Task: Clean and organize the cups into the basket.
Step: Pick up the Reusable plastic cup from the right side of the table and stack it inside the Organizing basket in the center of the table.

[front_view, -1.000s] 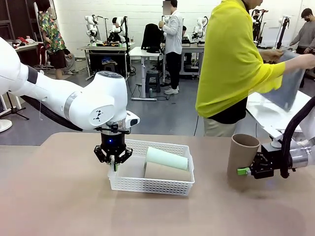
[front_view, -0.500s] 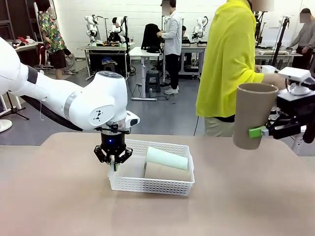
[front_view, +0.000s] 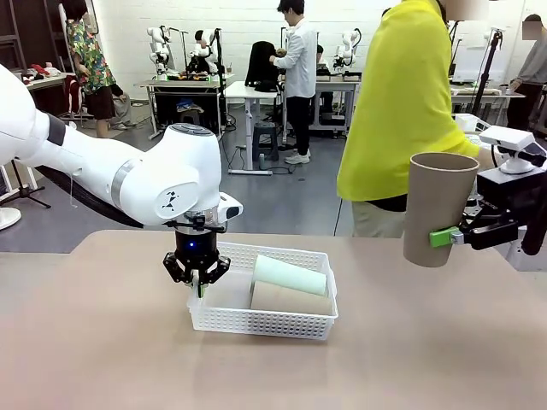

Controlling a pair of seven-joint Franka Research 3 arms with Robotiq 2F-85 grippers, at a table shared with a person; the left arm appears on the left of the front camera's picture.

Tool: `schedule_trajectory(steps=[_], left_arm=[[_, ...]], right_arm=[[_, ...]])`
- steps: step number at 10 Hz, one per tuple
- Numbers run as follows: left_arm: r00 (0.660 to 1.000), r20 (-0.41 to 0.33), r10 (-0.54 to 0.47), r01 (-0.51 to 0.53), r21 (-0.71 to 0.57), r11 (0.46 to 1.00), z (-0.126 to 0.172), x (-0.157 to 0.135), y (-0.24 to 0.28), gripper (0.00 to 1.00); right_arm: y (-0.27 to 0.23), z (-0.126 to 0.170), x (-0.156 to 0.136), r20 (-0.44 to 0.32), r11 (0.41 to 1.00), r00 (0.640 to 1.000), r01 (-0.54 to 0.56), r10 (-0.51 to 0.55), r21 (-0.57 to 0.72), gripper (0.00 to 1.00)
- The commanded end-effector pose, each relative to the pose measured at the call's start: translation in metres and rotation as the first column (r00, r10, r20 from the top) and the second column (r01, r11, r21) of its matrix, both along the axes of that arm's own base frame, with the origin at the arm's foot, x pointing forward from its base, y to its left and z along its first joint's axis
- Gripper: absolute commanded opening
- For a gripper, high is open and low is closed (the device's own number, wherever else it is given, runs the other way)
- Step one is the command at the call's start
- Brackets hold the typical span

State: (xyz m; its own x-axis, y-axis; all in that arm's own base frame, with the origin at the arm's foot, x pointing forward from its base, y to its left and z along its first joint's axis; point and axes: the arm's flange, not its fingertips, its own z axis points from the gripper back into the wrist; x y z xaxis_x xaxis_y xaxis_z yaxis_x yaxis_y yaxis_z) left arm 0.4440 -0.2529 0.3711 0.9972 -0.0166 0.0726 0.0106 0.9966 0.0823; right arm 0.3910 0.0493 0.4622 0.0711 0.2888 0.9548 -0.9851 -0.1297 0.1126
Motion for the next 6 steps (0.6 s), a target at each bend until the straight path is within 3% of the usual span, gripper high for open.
schedule_trajectory(steps=[1,2,3,4,6], left_arm=[[1.0,0.003,-0.002,0.002,0.002,1.0,0.001,-0.001,0.0,0.0],[1.0,0.003,-0.002,0.002,0.002,1.0,0.001,-0.001,0.0,0.0],[1.0,0.003,-0.002,0.002,0.002,1.0,0.001,-0.001,0.0,0.0],[1.0,0.003,-0.002,0.002,0.002,1.0,0.001,-0.001,0.0,0.0],[1.0,0.003,-0.002,0.002,0.002,1.0,0.001,-0.001,0.0,0.0]], right_arm=[[0.04,0.034,-0.001,-0.011,0.964,1.0,-0.006,0.004,-0.265,0.81],[0.09,0.069,0.003,-0.009,0.908,1.0,-0.022,0.02,-0.418,0.81],[0.117,0.086,0.009,-0.011,0.845,1.0,-0.003,-0.004,-0.535,0.81],[0.142,0.097,0.017,-0.045,0.731,0.999,-0.013,-0.025,-0.682,0.81],[0.179,0.089,0.038,-0.092,0.557,0.992,-0.03,-0.084,-0.83,0.81]])
